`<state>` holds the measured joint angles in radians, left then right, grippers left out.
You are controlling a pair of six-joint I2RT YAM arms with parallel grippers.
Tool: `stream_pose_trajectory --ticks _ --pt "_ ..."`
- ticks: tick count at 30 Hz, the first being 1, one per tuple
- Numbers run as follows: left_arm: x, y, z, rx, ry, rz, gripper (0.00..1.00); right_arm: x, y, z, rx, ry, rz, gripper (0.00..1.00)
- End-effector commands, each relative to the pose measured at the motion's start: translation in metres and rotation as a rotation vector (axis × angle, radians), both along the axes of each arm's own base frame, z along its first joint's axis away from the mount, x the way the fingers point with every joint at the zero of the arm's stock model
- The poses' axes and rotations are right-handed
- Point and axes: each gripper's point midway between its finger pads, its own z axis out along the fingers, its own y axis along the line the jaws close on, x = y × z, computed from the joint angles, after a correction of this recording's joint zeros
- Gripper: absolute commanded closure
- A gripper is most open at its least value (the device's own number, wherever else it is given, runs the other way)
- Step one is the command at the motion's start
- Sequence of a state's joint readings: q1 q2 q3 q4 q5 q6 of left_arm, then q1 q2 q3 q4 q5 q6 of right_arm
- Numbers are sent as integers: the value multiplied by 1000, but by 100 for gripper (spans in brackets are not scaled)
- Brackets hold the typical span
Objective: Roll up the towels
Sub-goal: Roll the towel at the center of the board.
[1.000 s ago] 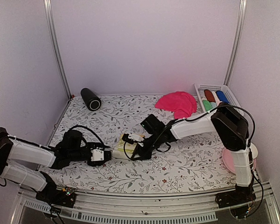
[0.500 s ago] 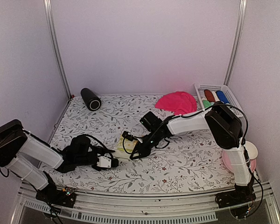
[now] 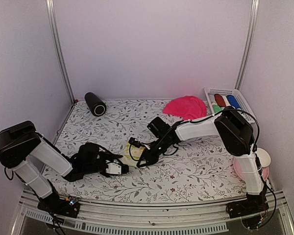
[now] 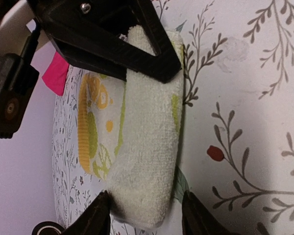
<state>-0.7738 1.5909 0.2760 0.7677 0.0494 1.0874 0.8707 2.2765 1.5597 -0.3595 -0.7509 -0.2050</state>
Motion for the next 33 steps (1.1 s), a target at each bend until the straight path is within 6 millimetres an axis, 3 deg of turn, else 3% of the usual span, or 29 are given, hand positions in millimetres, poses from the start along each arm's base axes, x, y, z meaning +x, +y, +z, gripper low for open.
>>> stream_pose_trajectory --ticks 1,11,14,27,33 --pt "3 -4 0 12 -41 1 51 -10 -15 -30 -93 73 3 84" --pt "-19 -6 22 -72 -90 -91 40 -3 -18 -33 -100 83 -13 84" --pt "-13 -10 24 -74 -65 -64 40 -3 -18 -32 -101 84 -12 84" --pt "-5 -9 -7 43 -37 -60 44 -6 -22 -34 -110 87 -2 84" --pt "1 -8 -12 60 -36 -37 56 -5 -22 -33 -103 89 2 84"
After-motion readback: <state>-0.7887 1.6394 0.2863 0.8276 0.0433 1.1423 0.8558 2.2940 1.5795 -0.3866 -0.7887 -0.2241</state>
